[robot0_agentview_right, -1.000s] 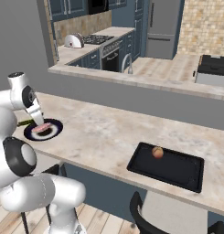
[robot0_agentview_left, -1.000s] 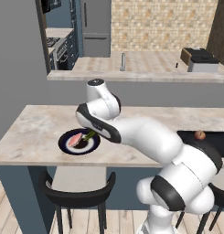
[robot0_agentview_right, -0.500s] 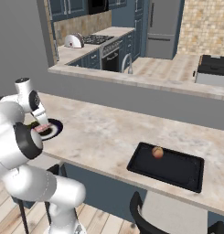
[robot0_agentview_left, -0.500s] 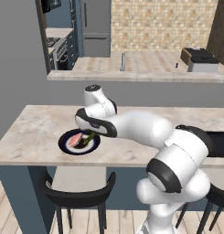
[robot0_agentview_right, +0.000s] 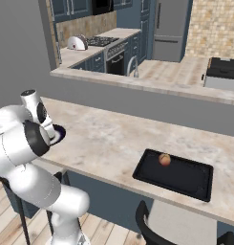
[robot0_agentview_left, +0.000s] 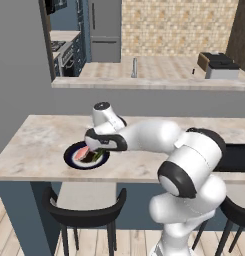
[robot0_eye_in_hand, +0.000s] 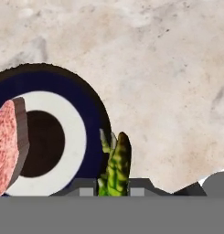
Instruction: Create a steak meal by picking up the steak and asparagus from the tray and placing them on the plate. Leave the peach on the tray.
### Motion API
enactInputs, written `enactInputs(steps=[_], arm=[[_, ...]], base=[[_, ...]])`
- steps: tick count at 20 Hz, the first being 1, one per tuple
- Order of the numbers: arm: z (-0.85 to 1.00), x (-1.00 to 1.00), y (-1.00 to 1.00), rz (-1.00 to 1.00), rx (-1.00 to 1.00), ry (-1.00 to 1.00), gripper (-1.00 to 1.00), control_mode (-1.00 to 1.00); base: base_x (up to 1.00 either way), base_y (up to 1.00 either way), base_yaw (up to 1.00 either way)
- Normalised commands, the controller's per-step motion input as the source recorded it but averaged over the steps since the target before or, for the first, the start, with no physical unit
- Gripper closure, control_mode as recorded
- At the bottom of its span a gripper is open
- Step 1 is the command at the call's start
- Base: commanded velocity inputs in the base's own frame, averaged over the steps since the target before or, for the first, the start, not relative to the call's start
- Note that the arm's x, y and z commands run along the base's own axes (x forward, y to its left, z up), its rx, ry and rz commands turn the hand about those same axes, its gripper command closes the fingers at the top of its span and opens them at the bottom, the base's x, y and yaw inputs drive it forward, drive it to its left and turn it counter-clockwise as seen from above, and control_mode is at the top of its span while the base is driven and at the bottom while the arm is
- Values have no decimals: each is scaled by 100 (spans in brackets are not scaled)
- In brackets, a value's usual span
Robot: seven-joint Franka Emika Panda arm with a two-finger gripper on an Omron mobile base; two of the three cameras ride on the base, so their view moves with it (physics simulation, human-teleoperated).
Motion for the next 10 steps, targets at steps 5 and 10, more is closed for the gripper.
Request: enactInputs(steps=[5, 10], arm=[[-31, 24, 10, 0, 0, -5, 100, -100], [-26, 26, 23, 0, 0, -1, 100, -100]], base=[[0, 0, 0], [0, 0, 0]])
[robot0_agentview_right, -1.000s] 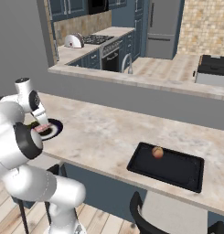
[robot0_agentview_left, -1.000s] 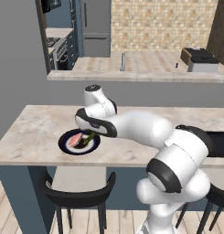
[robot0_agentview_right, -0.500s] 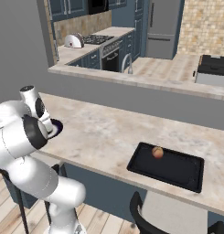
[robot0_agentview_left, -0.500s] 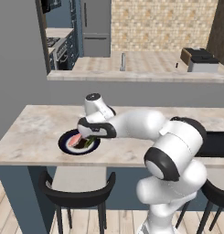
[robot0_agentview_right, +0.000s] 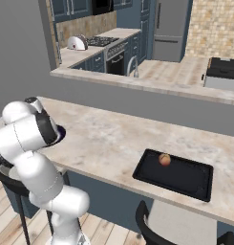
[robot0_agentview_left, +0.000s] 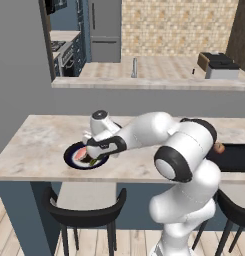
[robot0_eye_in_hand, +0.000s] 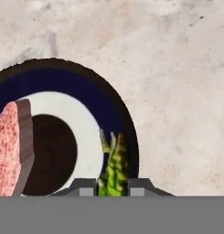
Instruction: Create a steak meal by picking up the steak and asparagus from the tray and placing them on the plate. Leave the peach on the tray.
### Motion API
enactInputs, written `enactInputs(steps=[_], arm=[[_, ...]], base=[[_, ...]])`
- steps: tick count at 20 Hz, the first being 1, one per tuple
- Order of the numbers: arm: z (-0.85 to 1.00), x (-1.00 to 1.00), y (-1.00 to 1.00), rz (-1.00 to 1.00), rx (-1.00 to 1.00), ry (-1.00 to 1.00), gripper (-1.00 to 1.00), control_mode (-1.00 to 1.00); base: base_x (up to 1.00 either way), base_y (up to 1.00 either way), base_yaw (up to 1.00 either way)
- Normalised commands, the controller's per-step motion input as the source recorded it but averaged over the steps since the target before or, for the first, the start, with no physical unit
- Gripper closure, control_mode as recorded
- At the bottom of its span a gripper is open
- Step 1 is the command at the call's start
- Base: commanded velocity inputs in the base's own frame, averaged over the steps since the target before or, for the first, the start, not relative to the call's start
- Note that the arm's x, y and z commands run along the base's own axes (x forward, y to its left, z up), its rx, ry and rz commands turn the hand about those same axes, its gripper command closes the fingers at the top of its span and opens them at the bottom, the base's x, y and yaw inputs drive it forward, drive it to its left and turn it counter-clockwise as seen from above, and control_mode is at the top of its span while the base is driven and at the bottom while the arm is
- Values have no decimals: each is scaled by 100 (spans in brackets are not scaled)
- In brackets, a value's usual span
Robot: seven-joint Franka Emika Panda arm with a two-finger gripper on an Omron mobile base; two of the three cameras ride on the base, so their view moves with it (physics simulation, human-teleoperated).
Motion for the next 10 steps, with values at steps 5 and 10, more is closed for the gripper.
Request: enactInputs(steps=[5, 10], arm=[[-19, 28, 13, 0, 0, 0, 100, -100], [-13, 35, 1, 0, 0, 0, 100, -100]], base=[[0, 0, 0], [0, 0, 0]])
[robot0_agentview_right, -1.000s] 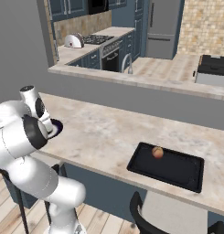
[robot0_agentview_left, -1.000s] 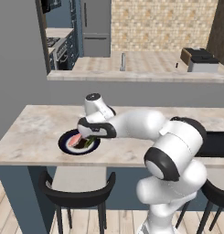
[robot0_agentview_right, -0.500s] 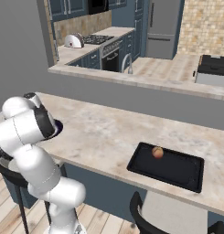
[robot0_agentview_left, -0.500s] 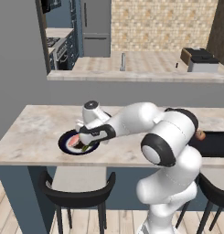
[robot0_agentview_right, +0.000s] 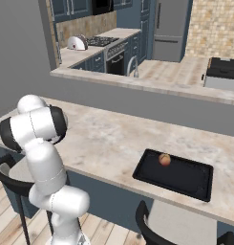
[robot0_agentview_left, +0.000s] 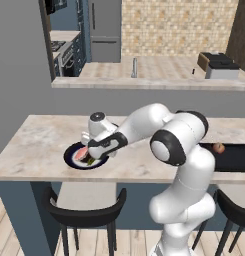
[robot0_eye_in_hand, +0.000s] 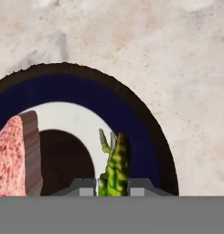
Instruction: Create a steak meal by picking up the steak and asparagus from the tray and placing them on the plate. Leave the peach on the tray.
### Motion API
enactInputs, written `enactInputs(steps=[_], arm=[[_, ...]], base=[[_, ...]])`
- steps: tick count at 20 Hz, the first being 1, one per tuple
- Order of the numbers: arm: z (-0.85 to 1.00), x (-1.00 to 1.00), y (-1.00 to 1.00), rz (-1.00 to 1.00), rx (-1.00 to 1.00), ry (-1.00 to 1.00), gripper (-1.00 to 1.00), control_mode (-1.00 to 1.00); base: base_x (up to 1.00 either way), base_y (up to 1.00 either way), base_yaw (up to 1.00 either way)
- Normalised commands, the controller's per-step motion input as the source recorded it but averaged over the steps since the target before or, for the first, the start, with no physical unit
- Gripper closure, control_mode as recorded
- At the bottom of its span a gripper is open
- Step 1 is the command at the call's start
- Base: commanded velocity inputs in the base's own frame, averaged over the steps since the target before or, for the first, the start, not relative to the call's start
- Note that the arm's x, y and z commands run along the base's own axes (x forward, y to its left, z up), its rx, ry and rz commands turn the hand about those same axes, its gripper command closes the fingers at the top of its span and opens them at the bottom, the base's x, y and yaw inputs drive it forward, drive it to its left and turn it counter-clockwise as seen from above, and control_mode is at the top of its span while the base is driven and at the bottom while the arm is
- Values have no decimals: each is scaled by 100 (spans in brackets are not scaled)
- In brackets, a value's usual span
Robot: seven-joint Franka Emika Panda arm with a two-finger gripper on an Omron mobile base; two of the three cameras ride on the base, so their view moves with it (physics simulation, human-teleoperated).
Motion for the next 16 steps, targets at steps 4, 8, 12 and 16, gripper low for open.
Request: enactInputs(steps=[4, 8, 12, 16], arm=[[-17, 30, 10, 0, 0, 0, 100, -100], [-23, 22, 16, 0, 0, 0, 100, -100], [-23, 19, 13, 0, 0, -1, 100, -100], [-7, 20, 4, 0, 0, -2, -100, -100]], base=[[0, 0, 0], [0, 0, 0], [0, 0, 0], [0, 0, 0]])
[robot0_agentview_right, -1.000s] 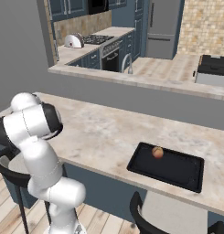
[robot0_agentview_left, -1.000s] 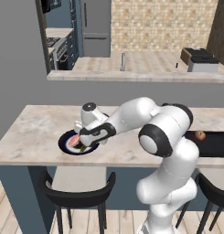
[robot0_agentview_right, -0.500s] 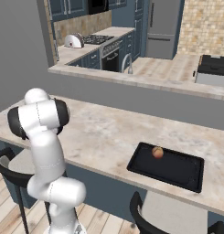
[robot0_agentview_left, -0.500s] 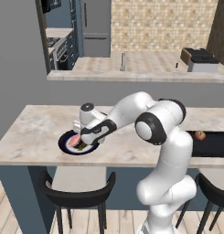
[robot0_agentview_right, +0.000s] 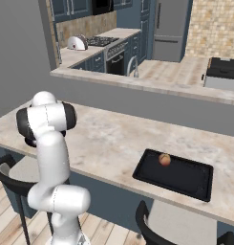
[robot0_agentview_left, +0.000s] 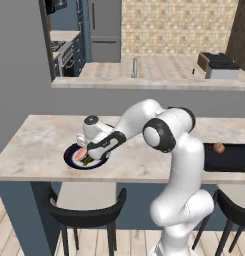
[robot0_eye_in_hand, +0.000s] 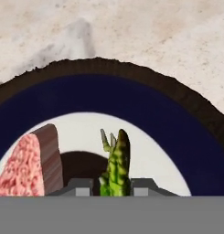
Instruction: Create a steak meal by picking up the steak and asparagus from the tray and placing them on the plate. Leave the peach on the tray.
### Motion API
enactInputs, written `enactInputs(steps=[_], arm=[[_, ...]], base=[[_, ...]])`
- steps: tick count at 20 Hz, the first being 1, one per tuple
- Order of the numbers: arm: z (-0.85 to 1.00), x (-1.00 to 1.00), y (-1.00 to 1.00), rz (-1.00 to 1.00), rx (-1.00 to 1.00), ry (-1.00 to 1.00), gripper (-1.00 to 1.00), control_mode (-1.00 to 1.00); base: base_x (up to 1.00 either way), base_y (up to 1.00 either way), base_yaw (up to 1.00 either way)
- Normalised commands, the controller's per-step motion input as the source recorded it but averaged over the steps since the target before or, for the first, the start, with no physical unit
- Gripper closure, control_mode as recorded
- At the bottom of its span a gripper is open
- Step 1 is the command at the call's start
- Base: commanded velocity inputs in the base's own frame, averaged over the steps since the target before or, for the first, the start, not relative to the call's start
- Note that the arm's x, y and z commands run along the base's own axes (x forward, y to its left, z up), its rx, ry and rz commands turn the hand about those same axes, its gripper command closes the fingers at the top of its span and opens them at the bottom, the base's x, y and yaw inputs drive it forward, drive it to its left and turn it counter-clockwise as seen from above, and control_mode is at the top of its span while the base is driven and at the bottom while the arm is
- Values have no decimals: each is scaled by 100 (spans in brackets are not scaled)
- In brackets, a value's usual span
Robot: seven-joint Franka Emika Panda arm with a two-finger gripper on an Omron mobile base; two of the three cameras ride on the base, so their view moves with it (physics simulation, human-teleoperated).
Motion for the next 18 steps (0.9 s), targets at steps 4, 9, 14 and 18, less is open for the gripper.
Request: enactInputs(steps=[4, 9, 14, 18], arm=[[3, 1, 0, 0, 0, -5, -100, -100], [28, 0, 0, 0, 0, -3, -100, -100], [67, -21, -11, 0, 0, 0, -100, -100], [77, -55, -36, 0, 3, -1, -100, -100]], base=[[0, 0, 0], [0, 0, 0], [0, 0, 0], [0, 0, 0]])
